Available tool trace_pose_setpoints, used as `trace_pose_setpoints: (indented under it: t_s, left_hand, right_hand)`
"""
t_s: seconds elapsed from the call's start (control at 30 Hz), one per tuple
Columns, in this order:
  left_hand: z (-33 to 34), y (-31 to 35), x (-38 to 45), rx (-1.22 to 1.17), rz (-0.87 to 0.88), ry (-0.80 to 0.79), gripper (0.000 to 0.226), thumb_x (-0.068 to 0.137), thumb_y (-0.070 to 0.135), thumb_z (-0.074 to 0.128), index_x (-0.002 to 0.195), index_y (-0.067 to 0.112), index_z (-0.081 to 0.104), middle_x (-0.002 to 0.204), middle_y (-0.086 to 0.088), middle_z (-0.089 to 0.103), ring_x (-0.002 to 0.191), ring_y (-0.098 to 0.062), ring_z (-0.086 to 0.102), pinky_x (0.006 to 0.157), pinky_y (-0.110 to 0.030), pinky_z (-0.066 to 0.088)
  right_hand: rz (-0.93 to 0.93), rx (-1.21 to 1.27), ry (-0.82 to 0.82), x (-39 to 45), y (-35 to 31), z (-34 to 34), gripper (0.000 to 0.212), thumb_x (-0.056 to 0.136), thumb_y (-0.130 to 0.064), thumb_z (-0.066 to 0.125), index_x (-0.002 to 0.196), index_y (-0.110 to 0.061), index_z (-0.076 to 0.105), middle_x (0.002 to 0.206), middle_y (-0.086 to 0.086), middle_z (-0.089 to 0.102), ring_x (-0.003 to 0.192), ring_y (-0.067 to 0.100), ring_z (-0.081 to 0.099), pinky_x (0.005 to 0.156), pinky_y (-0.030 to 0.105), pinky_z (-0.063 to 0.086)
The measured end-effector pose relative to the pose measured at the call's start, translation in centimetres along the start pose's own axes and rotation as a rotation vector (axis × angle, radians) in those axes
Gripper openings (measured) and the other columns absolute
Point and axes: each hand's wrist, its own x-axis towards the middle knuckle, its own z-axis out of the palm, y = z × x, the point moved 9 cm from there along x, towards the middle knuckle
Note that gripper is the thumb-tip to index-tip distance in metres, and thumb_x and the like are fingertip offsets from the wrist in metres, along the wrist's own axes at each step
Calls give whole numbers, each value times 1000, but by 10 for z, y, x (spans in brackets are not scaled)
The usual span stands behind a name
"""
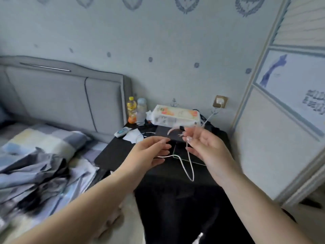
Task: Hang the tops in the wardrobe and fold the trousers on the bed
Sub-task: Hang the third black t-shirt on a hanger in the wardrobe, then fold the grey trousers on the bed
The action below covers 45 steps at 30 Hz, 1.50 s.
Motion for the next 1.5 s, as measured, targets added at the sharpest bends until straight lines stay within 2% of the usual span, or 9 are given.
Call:
trace_pose_setpoints:
  t_s: [0.13, 0.27, 0.5, 0.67, 0.83, 1.03, 1.2, 1.4, 1.5]
  left_hand:
    - [-124, -17, -48, -16, -43, 247, 16, 95, 21, 57, 88, 21, 71, 79, 5, 72, 68, -3, 66, 67, -21, 50]
    - [-227, -31, -102, -76, -74, 433, 14, 95, 19, 56, 92, 17, 69, 77, 5, 71, 69, -5, 64, 71, -24, 48]
    - [-355, -59, -182, -177, -126, 763, 13, 95, 16, 54, 93, 12, 67, 75, 2, 68, 68, -8, 62, 63, -19, 51]
    - [-425, -81, -203, -183, -189, 919, 14, 95, 19, 56, 95, 14, 69, 81, 3, 71, 73, -8, 65, 75, -26, 52]
    - [-510, -97, -176, -197, -222, 993, 15, 94, 23, 59, 99, 15, 71, 85, 2, 73, 76, -9, 68, 77, -29, 54]
    - [-621, -125, -97, -222, -329, 1060, 15, 94, 22, 58, 98, 15, 71, 82, 3, 73, 71, -7, 68, 64, -21, 55]
    - [-701, -154, -35, -236, -403, 1105, 14, 95, 22, 57, 97, 17, 70, 78, 5, 72, 68, -5, 65, 64, -20, 55]
    - [-754, -219, -10, -271, -554, 1161, 15, 95, 23, 57, 100, 15, 68, 83, 1, 68, 76, -11, 62, 72, -26, 51]
    - [-775, -259, -6, -318, -612, 1188, 14, 95, 22, 57, 100, 14, 67, 83, 0, 67, 74, -13, 61, 71, -26, 50]
  right_hand:
    - [77, 60, -219, -3, 33, 126, 24, 91, -8, 59, 102, -27, 68, 105, -6, 69, 102, 6, 64, 88, 26, 54]
    - [144, 102, -429, -11, 58, 239, 24, 91, -7, 58, 105, -25, 67, 104, -4, 69, 104, 8, 63, 87, 26, 53]
    - [261, 95, -713, -25, 98, 388, 22, 91, -8, 59, 104, -24, 66, 106, 0, 67, 100, 9, 63, 84, 26, 53]
    - [336, 94, -846, -5, 126, 471, 20, 92, -12, 60, 103, -28, 67, 103, -5, 68, 102, 8, 64, 89, 30, 54]
    - [370, 98, -914, 46, 170, 556, 21, 92, -14, 60, 101, -31, 68, 101, -11, 70, 97, 4, 65, 84, 25, 54]
    - [489, 19, -908, 141, 256, 650, 17, 92, -18, 60, 98, -32, 68, 103, -7, 69, 101, 8, 63, 86, 25, 53]
    - [558, -71, -890, 223, 333, 724, 15, 93, -18, 59, 98, -31, 66, 106, -2, 67, 100, 8, 63, 84, 27, 53]
    - [701, -198, -851, 256, 442, 772, 14, 92, -18, 58, 94, -30, 65, 105, -1, 66, 97, 8, 61, 75, 25, 51]
    - [743, -250, -797, 260, 493, 791, 14, 92, -16, 57, 97, -27, 65, 99, -4, 66, 90, 5, 62, 68, 20, 48]
